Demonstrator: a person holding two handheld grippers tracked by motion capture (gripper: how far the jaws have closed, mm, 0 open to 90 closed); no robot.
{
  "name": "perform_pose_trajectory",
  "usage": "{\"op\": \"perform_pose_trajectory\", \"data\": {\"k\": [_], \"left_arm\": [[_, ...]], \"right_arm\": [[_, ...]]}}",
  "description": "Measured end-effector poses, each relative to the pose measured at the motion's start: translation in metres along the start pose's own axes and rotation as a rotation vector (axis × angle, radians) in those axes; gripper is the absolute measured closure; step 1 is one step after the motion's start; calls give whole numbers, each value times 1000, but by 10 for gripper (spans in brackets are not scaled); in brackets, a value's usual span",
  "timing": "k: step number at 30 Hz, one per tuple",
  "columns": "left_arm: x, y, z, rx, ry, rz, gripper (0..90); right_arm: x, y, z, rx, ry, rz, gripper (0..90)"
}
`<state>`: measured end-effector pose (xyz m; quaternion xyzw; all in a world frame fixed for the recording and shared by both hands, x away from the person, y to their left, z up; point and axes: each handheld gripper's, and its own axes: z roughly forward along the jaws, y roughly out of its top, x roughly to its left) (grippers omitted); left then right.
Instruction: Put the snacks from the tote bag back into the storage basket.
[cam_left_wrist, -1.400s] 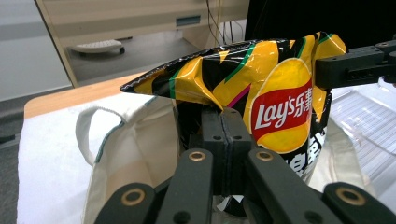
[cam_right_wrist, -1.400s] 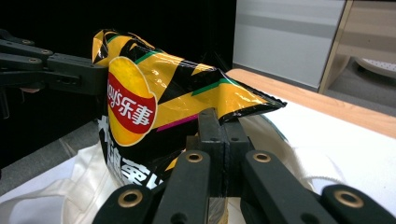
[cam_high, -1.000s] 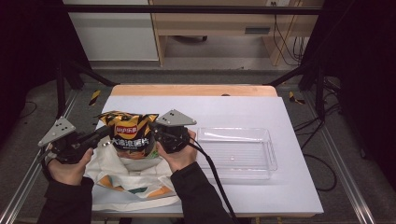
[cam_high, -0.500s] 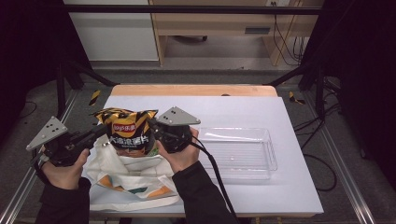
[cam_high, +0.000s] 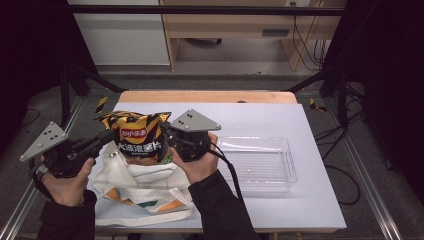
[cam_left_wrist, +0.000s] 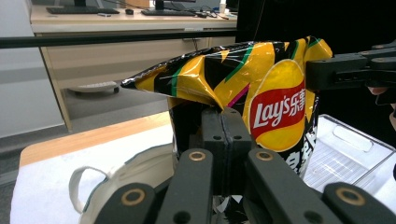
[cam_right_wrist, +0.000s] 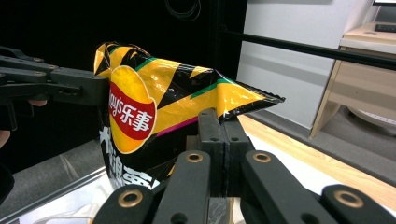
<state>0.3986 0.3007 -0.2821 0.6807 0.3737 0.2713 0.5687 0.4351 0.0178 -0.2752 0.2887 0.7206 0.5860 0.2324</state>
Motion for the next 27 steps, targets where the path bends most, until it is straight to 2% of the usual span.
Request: {"op": "perform_pose_trajectory", "data": {"k": [7,14,27], "left_arm": [[-6,7,6,-8,1,11,898],[-13,17,14,-13,-5,20,899],[-31,28,34,-20,-26,37,900]], "right_arm": [[-5,6,-7,-2,-15,-14,900],[-13,10,-16,-17,-21,-7,900],[-30,13,-36,-30,-65,-5,900]]}}
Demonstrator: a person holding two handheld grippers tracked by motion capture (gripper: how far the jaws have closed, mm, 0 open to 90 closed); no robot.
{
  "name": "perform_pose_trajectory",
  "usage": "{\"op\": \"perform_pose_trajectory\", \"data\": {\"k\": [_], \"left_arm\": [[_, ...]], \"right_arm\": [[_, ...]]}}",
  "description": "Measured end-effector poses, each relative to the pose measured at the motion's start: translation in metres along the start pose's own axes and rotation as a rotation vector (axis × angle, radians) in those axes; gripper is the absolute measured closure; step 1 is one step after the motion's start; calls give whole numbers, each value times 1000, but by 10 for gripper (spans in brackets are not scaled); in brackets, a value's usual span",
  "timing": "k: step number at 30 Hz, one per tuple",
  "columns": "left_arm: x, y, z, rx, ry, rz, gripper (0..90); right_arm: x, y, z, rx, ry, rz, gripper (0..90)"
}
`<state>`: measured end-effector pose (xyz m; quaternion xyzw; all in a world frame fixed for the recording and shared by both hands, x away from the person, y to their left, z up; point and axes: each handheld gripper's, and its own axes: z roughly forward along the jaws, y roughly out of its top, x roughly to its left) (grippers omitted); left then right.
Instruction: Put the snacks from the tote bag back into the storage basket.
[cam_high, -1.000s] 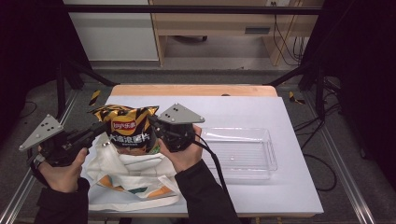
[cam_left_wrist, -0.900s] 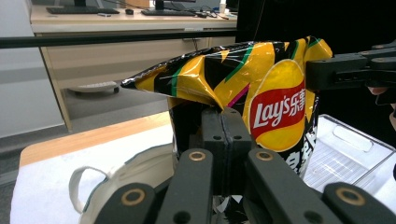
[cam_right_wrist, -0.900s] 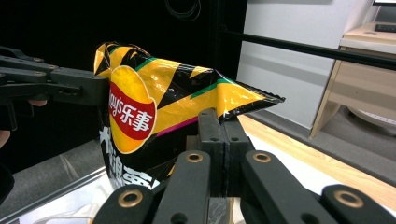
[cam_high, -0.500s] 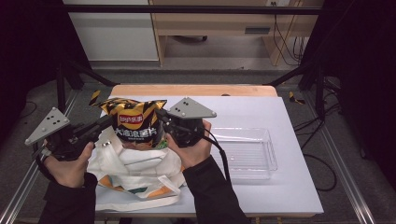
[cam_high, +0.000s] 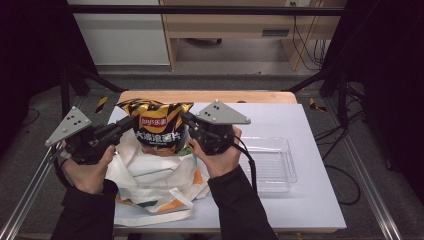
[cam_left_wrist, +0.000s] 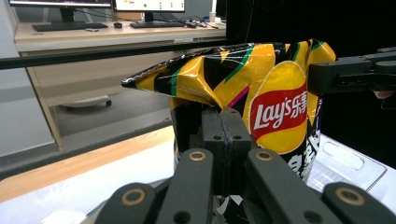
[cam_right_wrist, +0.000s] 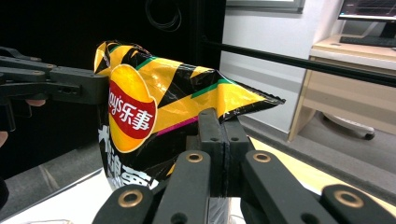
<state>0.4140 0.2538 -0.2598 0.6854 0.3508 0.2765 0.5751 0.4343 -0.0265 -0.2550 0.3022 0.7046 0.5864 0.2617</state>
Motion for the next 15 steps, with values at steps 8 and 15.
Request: {"op": "perform_pose_trajectory", "data": {"k": [8,15], "left_arm": [[-13,6,15,2,-16,20,900],[-21,9,28,5,-36,24,900]], "right_arm": [[-13,1,-14,-4,-30,-1,900],[-23,0,-24,-5,-55,6,900]]}}
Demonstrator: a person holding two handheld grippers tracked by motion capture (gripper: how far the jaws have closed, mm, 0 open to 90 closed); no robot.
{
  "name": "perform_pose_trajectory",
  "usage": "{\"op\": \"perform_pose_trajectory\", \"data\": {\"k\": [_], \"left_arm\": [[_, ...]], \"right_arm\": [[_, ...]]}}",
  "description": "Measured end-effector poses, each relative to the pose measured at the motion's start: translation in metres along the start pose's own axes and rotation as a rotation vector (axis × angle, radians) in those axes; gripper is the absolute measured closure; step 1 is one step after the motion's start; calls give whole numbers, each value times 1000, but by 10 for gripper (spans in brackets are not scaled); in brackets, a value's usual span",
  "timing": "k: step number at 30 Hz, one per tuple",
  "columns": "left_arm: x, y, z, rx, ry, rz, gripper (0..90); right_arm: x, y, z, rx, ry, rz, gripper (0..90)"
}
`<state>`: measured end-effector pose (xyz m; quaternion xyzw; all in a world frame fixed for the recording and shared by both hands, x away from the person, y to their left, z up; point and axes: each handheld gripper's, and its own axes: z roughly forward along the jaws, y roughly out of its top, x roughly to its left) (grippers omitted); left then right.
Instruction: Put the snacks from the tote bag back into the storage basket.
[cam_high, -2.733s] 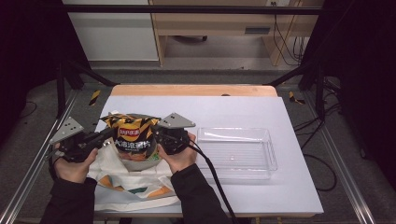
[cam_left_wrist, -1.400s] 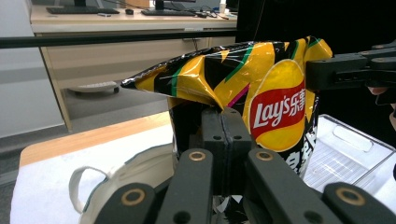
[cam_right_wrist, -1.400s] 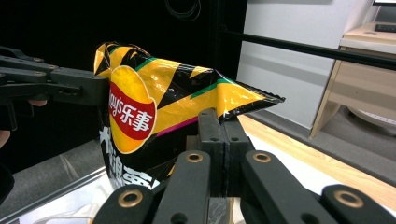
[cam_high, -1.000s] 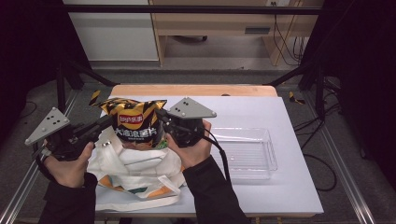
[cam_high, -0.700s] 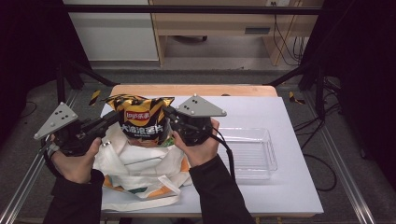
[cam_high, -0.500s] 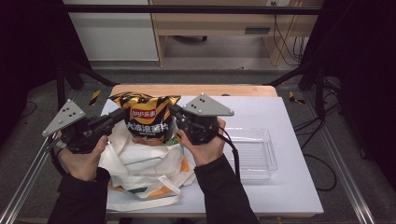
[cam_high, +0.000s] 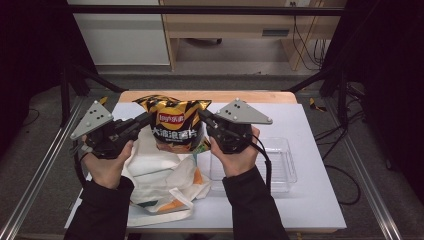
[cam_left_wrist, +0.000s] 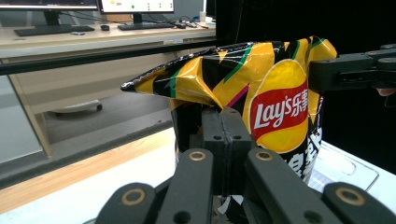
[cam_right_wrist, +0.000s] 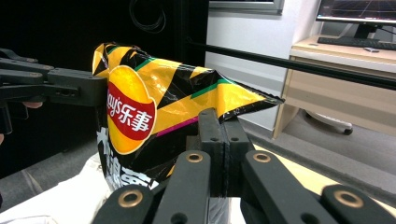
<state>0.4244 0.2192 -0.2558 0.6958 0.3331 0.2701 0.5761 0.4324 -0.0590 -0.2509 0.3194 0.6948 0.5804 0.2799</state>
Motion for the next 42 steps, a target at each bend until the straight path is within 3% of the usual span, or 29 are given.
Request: {"op": "perform_pose_trajectory", "data": {"k": [42], "left_arm": [[-62,6,86,17,-113,36,899]], "right_arm": [[-68,-19,-66,-1,-145,42,900]]}}
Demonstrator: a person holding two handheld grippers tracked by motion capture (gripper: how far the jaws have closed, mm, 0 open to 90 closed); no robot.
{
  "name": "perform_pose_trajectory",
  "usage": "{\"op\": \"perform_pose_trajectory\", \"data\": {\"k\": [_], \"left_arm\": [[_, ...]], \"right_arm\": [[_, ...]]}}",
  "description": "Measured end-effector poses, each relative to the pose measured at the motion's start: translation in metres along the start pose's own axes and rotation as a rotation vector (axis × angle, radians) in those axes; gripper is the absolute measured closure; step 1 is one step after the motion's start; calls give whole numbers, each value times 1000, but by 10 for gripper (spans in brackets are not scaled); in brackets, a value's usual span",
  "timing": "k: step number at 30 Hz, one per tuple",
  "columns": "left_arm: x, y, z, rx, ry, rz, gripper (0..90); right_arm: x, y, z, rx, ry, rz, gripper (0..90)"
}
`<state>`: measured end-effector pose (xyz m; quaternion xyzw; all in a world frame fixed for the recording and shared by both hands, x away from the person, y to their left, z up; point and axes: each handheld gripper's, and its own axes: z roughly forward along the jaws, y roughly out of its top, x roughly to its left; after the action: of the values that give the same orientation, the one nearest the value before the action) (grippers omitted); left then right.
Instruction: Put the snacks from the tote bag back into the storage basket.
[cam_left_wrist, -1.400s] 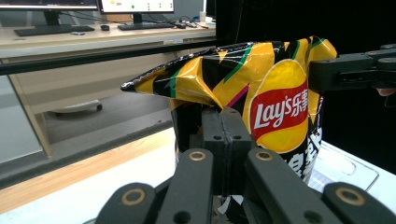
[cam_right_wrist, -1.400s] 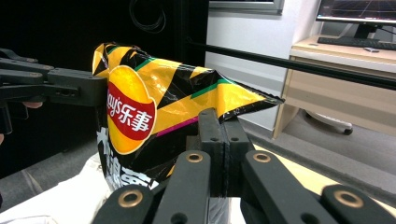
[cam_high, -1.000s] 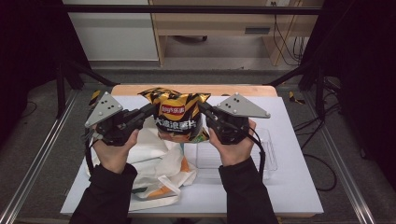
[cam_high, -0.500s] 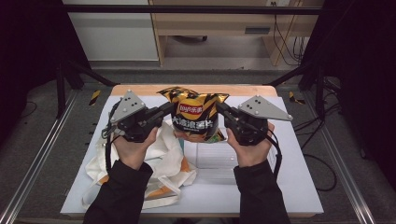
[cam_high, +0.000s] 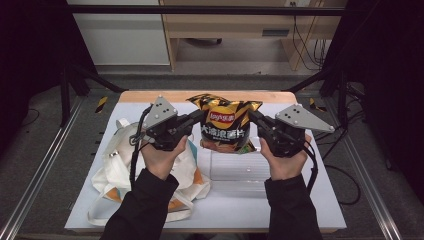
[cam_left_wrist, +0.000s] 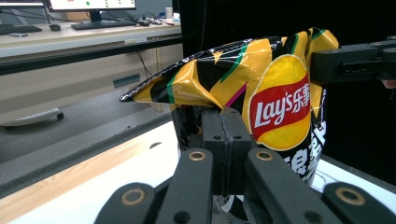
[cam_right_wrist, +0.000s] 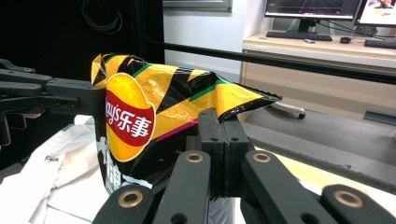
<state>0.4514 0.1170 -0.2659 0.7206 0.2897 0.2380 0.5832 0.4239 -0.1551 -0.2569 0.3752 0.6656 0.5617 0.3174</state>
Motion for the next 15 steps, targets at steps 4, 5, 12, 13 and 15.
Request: {"op": "perform_pose_trajectory", "data": {"k": [4,5,12,13,15], "left_arm": [[-3,-3,7,15,-7,6,898],[-4,-4,9,14,-9,1,898],[-8,-11,21,35,-18,6,898],[-8,-12,22,38,-20,4,898],[-10,-15,25,42,-21,6,898]], "right_arm": [[-7,-5,-2,9,-7,7,900],[-8,-7,-2,13,-11,11,900],[-18,-17,-2,27,-23,24,900],[-19,-19,-2,30,-23,25,900],[-21,-22,-2,37,-24,30,900]]}}
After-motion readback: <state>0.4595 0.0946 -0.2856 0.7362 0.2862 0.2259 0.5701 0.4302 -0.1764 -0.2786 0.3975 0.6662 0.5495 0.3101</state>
